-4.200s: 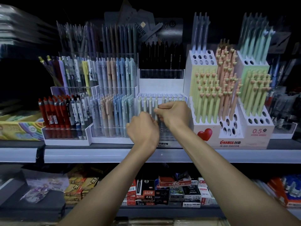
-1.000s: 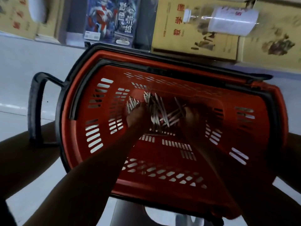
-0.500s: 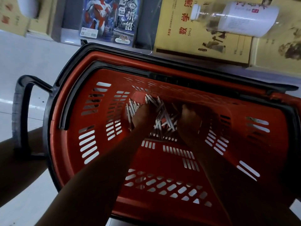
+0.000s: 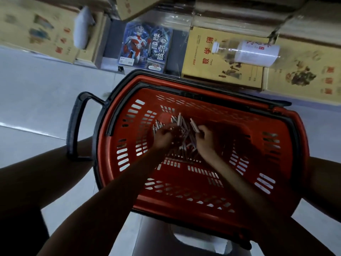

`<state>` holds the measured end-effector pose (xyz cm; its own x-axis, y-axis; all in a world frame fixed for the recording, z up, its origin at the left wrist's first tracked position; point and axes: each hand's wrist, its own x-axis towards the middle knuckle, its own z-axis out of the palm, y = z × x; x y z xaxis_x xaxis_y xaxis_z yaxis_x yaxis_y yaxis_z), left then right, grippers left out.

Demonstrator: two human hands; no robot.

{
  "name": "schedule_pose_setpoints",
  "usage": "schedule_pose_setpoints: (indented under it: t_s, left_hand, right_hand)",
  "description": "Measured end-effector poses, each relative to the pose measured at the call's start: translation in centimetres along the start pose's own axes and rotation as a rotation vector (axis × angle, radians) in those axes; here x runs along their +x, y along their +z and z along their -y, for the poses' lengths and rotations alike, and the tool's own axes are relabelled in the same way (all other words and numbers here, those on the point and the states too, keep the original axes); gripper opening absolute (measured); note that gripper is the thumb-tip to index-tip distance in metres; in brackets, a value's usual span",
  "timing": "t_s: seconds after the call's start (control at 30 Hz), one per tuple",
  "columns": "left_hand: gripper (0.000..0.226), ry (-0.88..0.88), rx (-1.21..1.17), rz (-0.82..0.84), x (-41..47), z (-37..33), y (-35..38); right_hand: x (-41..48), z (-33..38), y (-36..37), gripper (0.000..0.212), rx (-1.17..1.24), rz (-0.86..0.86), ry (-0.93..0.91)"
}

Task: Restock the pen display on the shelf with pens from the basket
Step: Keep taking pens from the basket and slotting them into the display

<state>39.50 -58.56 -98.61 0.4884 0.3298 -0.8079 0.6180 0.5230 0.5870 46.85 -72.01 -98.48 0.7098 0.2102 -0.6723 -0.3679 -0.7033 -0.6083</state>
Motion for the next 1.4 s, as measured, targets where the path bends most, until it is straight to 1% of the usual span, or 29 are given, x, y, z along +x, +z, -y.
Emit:
schedule_pose_setpoints:
  t_s: [0.07,0.17,0.27,0.37,0.47,0.53,0.63,0.73,0.87,1.0,1.1,1.2,1.3,1.4]
  left_hand:
    - [0.019,-0.047,-0.026,0.032,-2.0,-0.9,-0.1]
    - [0.028,0.004,-0.054,0.085,-4.9,-2.7,-0.4]
    - [0.025,0.004,-0.114,0.088,-8.3,-4.9,-0.1]
    - [0.023,0.072,-0.127,0.037,-10.5,-6.4,0.5]
    - [0.03,0.141,-0.121,0.016,-12.8,-8.0,1.2]
    - [0.032,0.155,-0.165,0.035,-14.7,-9.3,1.7]
    - [0.029,0.186,-0.176,0.083,-18.0,-11.1,2.5]
    - [0.022,0.226,-0.193,0.155,-21.2,-12.6,3.3]
    - [0.032,0.309,-0.253,0.284,-25.2,-15.1,4.7]
    - [0.03,0.483,-0.224,0.326,-29.0,-17.9,5.5]
    - [0.024,0.562,-0.212,0.366,-31.5,-20.0,5.8]
    - [0.018,0.63,-0.156,0.361,-33.4,-21.6,5.6]
    - [0.026,0.694,-0.153,0.347,-35.2,-23.0,5.4]
    - [0.024,0.751,-0.174,0.315,-37.1,-24.8,5.9]
  right_hand:
    - [-1.3,1.3,-0.4,0.02,0.023,-0.001,-0.01]
    - [-3.5,3.4,-1.4,0.017,0.11,-0.024,-0.026]
    - [-5.9,5.7,-2.7,0.009,0.224,-0.038,0.021]
    - [-8.1,7.8,-4.2,0.014,0.329,-0.045,0.055]
    - [-10.8,10.0,-6.0,0.022,0.409,-0.017,0.056]
    - [-12.9,11.4,-7.4,0.028,0.447,0.008,0.017]
    - [-15.9,13.3,-9.4,0.033,0.522,-0.023,-0.066]
    - [-19.0,15.2,-11.6,0.028,0.649,-0.024,-0.126]
    - [-23.4,17.8,-15.1,0.027,0.784,0.032,-0.225]
    - [-27.0,20.2,-18.0,0.022,0.766,0.048,-0.353]
    - [-29.3,21.5,-19.6,0.02,0.738,-0.027,-0.436]
    - [-31.6,22.7,-21.1,0.022,0.715,-0.098,-0.518]
    - [-33.5,23.7,-23.0,0.024,0.697,-0.105,-0.604]
    - [-35.0,25.3,-24.8,0.023,0.62,-0.127,-0.692]
